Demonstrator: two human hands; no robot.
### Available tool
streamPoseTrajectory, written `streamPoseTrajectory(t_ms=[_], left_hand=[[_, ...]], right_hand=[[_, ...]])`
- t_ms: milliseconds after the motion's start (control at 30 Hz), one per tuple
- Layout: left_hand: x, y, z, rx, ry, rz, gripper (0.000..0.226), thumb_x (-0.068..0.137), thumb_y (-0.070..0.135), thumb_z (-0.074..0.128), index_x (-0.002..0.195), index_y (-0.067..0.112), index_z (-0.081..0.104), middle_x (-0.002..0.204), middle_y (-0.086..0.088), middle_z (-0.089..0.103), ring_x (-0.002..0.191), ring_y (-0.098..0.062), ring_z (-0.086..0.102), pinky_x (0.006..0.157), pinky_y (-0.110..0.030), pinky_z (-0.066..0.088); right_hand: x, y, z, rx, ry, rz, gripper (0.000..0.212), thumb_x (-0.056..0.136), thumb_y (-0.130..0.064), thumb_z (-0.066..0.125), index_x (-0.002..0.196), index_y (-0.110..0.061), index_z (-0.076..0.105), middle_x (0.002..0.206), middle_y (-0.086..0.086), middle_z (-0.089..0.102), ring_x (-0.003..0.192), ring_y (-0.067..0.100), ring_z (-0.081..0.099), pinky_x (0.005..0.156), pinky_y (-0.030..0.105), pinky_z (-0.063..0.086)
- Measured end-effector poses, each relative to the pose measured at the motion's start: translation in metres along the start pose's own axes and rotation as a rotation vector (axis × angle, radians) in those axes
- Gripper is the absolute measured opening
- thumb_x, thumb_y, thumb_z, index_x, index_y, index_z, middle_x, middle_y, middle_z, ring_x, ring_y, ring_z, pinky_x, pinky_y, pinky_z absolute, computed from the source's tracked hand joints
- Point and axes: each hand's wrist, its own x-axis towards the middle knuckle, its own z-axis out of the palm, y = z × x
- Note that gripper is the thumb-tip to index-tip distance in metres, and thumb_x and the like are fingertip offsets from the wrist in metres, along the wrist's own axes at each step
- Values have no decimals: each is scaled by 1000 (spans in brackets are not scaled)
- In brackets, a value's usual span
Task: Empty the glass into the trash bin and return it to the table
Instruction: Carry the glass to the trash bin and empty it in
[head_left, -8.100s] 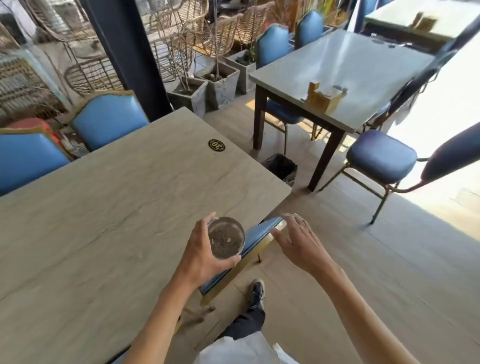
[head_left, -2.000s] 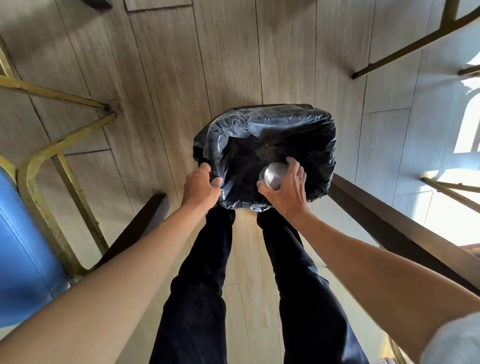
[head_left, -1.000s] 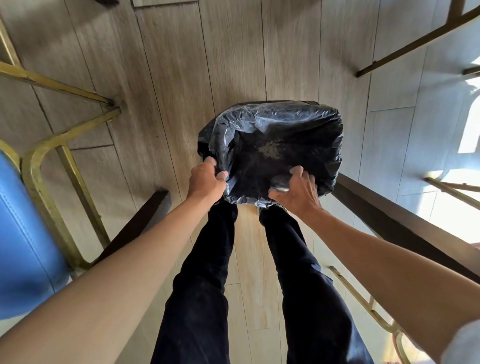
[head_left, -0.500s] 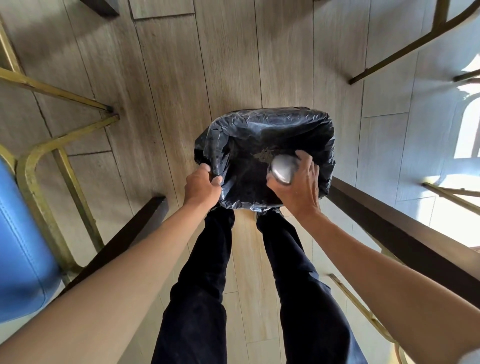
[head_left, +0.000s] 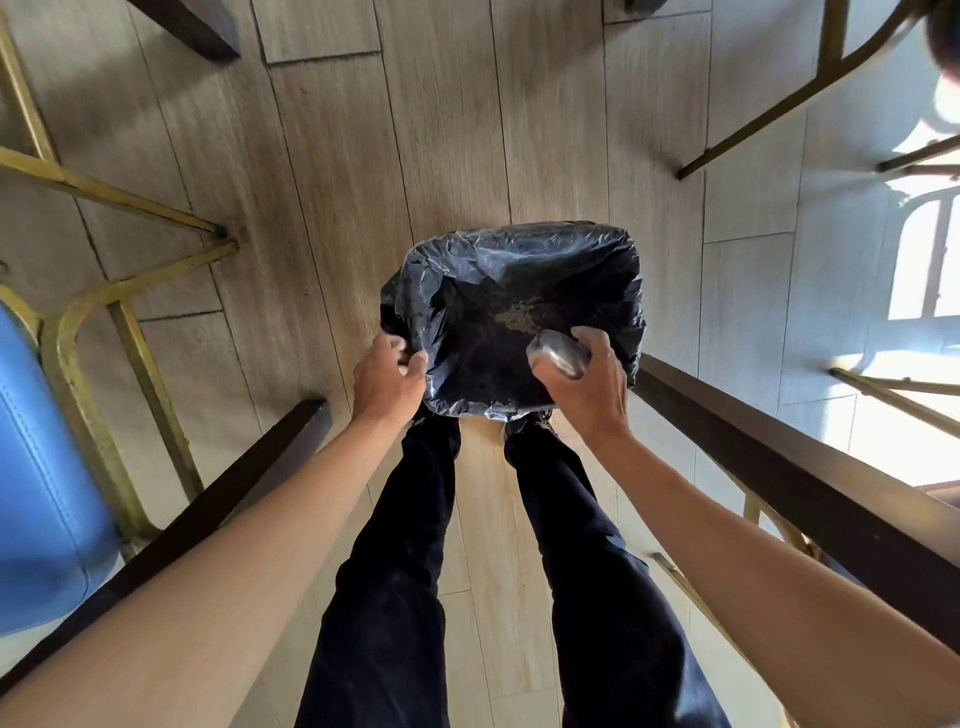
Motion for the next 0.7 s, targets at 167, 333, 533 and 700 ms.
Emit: streamPoseTrajectory(t_ms=[167,333,533,700], left_hand=[[-45,11,-16,5,-47,2,42,97,25,62,131,4,51,135,-14,60,107,-21,65,87,-28,46],[-120,54,-47,24,-149,83,36,99,30,60,129,10,56,129,-3,65,110,-18,67,86,-23,43],[-224,111,-92,29,-239,300,57,89,28,75,136,13,47,134,-4,56,115,-17,64,94,-30,53],[-311,141,-124,92,-205,544,109,71,40,89,155,19,23,152,-2,33,129,-9,48,102,-22,41]], right_hand=[[-9,-24,-43,859,-279,556,42,85,-44,74,118,-20,70,114,11,68,100,29,67,78,39,58],[-51,-45,-93,1203,-437,702,80,71,-50,83,140,-18,57,142,21,58,127,44,61,92,52,57],[-142,-91,-160,1276,-513,629,85,76,-56,80,147,-18,51,147,21,56,128,45,60,100,56,54],[-219,-115,-212,1231,-602,477,65,92,-61,59,134,-12,64,136,23,66,122,42,65,102,55,54]])
